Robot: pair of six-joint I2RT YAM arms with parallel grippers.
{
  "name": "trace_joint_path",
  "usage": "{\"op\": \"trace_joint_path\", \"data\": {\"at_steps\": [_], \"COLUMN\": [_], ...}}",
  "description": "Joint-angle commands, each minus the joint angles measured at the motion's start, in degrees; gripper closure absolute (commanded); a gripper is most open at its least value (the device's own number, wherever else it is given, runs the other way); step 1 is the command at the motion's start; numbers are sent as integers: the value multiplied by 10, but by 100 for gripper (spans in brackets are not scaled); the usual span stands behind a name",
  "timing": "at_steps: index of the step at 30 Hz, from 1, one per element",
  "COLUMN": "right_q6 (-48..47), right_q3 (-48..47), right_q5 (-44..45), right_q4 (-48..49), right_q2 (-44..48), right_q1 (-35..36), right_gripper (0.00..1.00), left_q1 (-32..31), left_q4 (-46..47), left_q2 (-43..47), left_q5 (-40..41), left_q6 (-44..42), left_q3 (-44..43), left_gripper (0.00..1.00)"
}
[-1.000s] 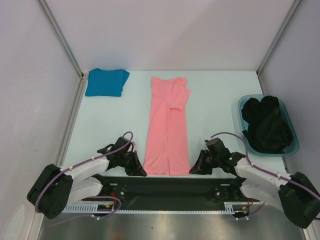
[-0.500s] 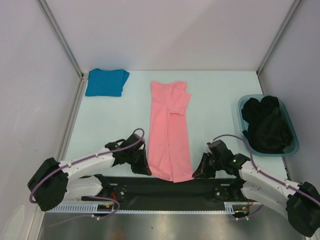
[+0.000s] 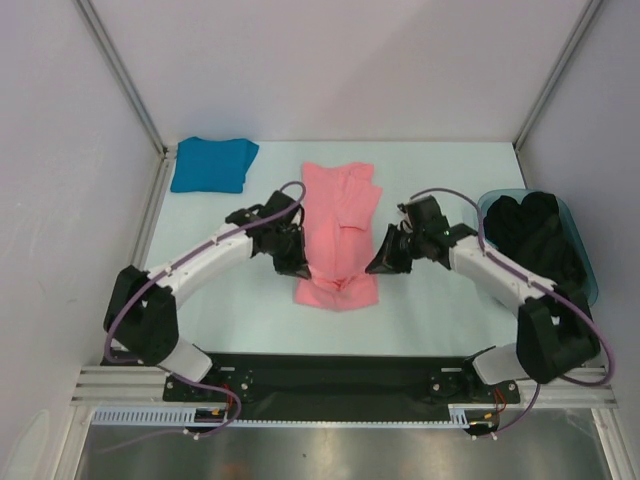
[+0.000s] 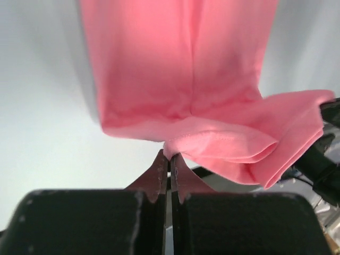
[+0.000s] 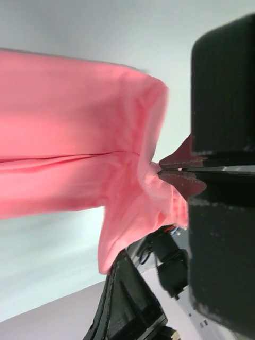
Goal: Fold and stack the t-shirts
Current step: Fold the tshirt
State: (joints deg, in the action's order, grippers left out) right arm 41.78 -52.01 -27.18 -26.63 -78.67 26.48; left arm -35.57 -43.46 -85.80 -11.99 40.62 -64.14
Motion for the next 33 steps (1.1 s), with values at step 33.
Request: {"op": "trace_joint_path", "data": {"at_steps": [33], "right_q6": [-161], "right_q3": [-405], "right_q5": [-86], "right_q4": [-76], "right_q2": [-445], "right_q1": [-135], "right_gripper": [94], "left_q1": [167], "left_q4": [-22], "left_q2": [-354], "left_q5": [-58], "left_q6": [-155], "left_q3": [-335], "left_gripper": [88]}}
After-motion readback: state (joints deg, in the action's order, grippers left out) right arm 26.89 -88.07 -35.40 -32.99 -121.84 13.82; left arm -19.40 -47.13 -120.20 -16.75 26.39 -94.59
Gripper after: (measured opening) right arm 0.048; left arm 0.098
